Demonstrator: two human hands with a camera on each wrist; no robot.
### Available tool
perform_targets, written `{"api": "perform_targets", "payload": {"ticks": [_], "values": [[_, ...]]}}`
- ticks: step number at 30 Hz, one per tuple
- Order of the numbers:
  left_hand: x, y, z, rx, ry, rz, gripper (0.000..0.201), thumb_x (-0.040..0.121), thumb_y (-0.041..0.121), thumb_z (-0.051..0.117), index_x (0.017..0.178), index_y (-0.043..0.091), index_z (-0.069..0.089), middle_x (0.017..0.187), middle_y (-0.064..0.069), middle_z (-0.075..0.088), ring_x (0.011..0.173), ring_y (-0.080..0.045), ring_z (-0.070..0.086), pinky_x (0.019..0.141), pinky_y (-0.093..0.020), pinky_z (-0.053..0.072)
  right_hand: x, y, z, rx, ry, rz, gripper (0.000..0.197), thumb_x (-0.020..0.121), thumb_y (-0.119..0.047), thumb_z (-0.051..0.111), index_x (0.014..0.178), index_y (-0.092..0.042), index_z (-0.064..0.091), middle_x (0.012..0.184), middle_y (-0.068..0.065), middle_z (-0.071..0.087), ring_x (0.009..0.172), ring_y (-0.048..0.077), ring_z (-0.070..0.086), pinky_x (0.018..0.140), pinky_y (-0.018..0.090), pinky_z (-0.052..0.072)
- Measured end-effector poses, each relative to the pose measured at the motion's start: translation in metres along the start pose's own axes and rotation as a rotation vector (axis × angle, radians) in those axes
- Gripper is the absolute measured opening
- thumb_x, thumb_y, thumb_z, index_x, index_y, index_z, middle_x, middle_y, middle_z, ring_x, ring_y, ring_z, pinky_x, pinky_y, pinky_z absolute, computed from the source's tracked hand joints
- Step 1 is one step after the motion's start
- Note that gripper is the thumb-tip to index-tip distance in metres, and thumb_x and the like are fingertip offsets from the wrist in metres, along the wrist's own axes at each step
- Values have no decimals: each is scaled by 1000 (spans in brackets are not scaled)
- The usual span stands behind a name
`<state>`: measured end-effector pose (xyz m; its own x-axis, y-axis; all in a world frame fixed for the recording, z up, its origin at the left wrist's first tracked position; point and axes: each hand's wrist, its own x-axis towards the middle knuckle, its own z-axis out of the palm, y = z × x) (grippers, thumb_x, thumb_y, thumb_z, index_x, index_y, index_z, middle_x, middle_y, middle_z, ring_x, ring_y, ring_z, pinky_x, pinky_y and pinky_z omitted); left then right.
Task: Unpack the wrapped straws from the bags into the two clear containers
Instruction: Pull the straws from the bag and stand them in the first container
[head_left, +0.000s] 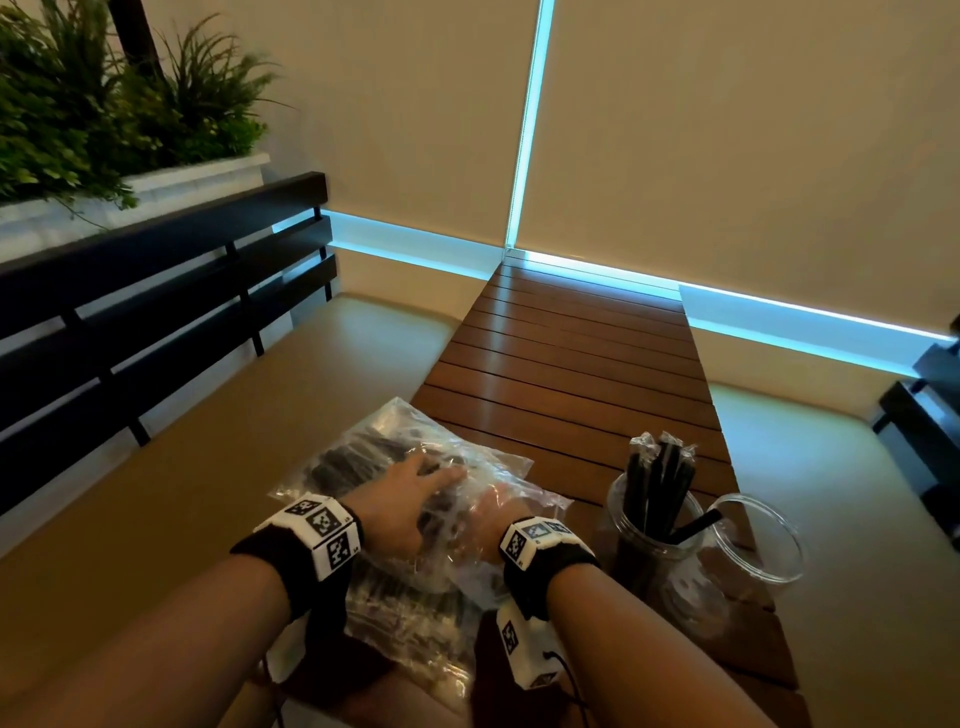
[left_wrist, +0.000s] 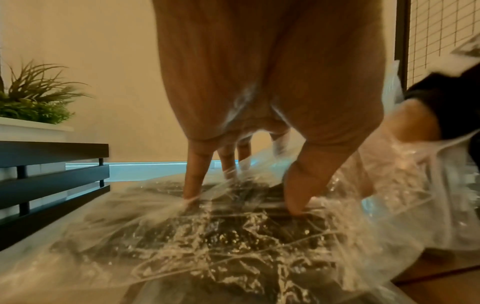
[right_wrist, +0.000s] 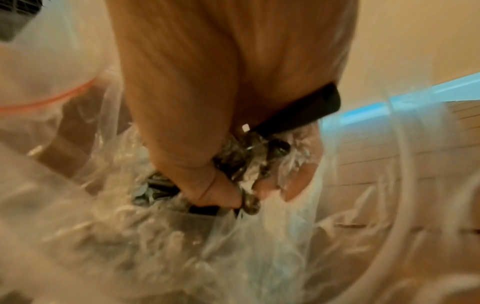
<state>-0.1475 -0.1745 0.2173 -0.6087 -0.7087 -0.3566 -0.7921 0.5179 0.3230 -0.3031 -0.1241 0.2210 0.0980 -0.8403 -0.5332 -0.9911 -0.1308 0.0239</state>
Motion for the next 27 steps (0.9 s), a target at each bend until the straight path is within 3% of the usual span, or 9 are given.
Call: {"api": "perform_targets", "payload": {"ticks": [4,6,11,13,17,19,21,24,27], "values": [[9,3,1,-81,-2,26,96,79,-1,62,155,39,19,156,-2,16,137,-28,40,101,-32,51,8,5,7,45,-50,24,71,100,-31,50,156,-11,10,163,13,10,149,30,13,119,38,16],[12,3,0,-105,-11,40,93,79,-1,61,155,38,22,156,-1,17,135,-27,42,101,-34,51,15,2,11,19,-41,3,69,98,-36,53,154,-12,20,160,15,18,146,32,19,117,42,20],[16,-4,-10,-184,-44,44,85,80,9,59,152,41,27,151,-1,26,133,-28,43,102,-38,50,20,2,17,-56,142,25,55,103,-39,42,150,-13,31,155,11,32,142,27,33,115,40,30],[20,-7,-20,-232,0,51,82,77,23,57,151,43,28,147,-3,32,133,-28,42,106,-41,46,15,6,7,-133,245,28,44,104,-30,41,144,-12,39,147,10,43,133,26,44,108,37,41],[36,-11,-30,-96,66,55,79,85,23,62,152,45,25,152,3,27,135,-23,39,103,-30,44,2,18,-27,-55,338,-13,36,101,-29,48,133,-16,51,134,6,55,120,23,56,87,31,47],[41,-5,-33,113,135,66,72,87,42,62,149,47,26,149,2,35,132,-23,42,108,-42,41,-4,24,-42,84,351,-21,29,99,-27,53,124,-16,58,123,5,62,113,22,61,80,28,45],[45,-2,-37,243,147,78,80,81,51,63,150,46,23,154,1,30,140,-24,32,114,-55,27,-7,37,-48,136,328,-2,32,97,-27,57,127,-15,59,127,4,60,119,23,58,87,27,42],[48,5,-38,81,-7,164,121,60,53,78,156,38,5,165,5,7,151,-22,10,120,-59,12,-8,58,-51,115,216,61,48,93,-32,64,138,-22,52,141,3,52,125,19,50,101,30,41],[46,16,-34,43,197,263,107,47,70,77,141,43,34,143,10,48,131,-18,46,112,-48,37,-8,64,-67,143,174,103,32,77,-34,81,105,-28,67,106,-4,65,90,12,54,78,27,49]]}}
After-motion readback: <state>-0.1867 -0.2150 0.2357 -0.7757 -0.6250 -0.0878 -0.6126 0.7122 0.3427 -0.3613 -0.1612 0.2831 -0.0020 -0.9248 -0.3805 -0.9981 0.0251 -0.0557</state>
